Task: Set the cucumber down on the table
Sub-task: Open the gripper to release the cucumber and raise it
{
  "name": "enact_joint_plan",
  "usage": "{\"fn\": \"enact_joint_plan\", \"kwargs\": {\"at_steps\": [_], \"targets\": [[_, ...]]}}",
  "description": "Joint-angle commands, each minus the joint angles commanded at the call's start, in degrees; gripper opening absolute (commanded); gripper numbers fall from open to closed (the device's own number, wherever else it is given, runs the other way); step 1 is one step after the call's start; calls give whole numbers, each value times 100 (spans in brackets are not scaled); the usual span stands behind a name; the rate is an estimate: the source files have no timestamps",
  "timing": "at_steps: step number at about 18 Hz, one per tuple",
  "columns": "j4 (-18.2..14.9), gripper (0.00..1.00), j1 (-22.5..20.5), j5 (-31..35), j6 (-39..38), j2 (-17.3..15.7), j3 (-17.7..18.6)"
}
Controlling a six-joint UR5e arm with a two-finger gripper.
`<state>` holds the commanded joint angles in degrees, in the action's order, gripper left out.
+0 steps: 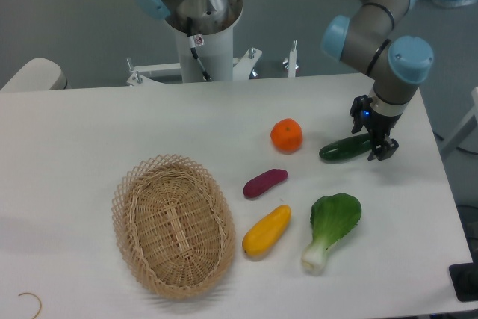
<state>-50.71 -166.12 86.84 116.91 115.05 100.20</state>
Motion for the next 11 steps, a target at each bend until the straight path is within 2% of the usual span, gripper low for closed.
{"fn": "enact_joint_plan", "kwargs": {"at_steps": [2,5,8,11], "targets": [[0,100,9,9,-37,-61,-35],[-26,100,157,0,-255,-237,-298],[-184,100,377,96,-967,-273,-798],[-456,100,702,491,-1083,-290,-1221]]}}
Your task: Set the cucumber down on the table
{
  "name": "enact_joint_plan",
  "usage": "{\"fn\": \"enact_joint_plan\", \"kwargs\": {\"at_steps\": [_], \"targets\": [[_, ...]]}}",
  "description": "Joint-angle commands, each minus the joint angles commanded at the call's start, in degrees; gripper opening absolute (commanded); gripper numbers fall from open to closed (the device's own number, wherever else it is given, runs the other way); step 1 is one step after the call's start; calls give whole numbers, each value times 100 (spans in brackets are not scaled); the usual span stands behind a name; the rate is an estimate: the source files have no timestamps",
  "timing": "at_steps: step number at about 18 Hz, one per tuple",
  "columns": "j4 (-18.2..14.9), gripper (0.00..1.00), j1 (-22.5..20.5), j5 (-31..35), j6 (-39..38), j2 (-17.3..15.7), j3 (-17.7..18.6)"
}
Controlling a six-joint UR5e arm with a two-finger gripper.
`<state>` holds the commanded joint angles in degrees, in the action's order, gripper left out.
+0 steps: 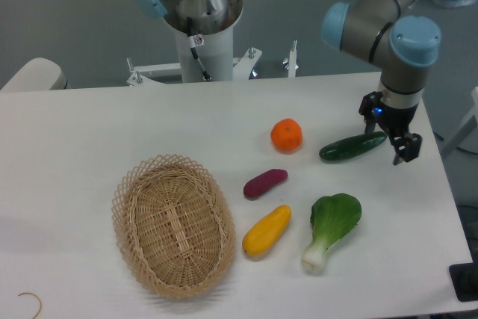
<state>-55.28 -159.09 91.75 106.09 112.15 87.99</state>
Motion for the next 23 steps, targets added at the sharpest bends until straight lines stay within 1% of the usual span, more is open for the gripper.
{"fn": "enact_joint_plan", "kwargs": {"at_steps": [1,4,7,10,12,16,19,23], "targets": [[-79,100,71,27,-70,0,-132],[-422,100,220,19,-675,35,-518],[-677,100,343,1,-773,79,-888],[-695,100,510,1,-1369,176,-1090],[-695,100,642,10,-1608,255,-1231],[-704,100,783,-16,-1836,281,-1346],[-747,100,862,-16,-1916,238,-1346],[-853,100,862,-16,-1925,176,-1328]]}}
